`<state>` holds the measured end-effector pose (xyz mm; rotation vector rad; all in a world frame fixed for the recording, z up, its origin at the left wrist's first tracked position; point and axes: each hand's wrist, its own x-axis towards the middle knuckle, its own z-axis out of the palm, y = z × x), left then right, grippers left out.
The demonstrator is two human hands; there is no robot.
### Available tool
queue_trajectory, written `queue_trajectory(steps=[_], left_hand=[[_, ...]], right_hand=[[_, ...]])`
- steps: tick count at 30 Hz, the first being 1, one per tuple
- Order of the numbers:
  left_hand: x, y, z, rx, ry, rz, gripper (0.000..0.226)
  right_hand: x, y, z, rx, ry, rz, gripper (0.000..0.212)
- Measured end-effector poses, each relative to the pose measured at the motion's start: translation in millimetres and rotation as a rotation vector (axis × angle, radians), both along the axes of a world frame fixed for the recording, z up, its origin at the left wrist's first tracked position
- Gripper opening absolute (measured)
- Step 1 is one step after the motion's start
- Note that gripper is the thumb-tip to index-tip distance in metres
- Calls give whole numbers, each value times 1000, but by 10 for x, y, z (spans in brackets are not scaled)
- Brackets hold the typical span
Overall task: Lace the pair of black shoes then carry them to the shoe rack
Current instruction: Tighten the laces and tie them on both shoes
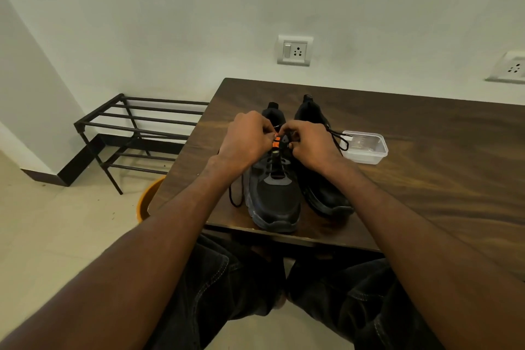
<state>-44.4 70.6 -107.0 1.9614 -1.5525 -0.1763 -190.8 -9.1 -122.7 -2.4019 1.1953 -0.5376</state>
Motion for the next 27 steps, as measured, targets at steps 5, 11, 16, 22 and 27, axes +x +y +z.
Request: queue_trajectory(steps=[5,11,16,22,27], left_hand=[[-91,-53,-1,47,-161,27,12],[-49,-131,-22,89,-9,70,12],[-145,-225,-49,103,73,184,13],[-213,-217,-25,137,-41,269,11],[-203,-204,-33,195,156,176,18]], right_hand=[[-10,-30,-3,9,-5,-11,38],[-17,-56,-11,38,-30,-22,37],[-6,-64,-13,90,-108,-77,31],[38,-21,-40,128,-180,-152,29],[69,24,-33,168,-223,-206,29]])
